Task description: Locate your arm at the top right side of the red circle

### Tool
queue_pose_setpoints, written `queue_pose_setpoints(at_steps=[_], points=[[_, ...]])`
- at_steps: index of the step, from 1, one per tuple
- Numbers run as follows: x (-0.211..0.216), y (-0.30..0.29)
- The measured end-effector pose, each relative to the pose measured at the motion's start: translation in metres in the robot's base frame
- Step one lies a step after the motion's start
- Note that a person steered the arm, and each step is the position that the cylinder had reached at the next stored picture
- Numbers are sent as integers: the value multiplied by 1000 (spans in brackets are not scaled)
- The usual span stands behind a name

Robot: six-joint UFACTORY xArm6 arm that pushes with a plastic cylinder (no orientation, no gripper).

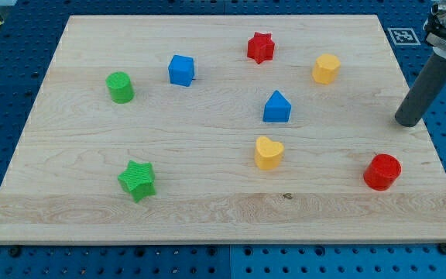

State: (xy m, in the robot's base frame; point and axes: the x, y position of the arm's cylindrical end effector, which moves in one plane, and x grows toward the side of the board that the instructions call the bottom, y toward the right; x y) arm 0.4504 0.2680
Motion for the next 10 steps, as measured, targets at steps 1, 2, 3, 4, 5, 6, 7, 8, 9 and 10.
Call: queue_pose_setpoints(at_steps=[1, 2, 3, 4, 5, 6, 7, 8, 9, 10], points=[[6, -5], [8, -8], [9, -8], [9, -10], [9, -11], [11, -19], [11, -21], [27, -28], [42, -28], [43, -25]])
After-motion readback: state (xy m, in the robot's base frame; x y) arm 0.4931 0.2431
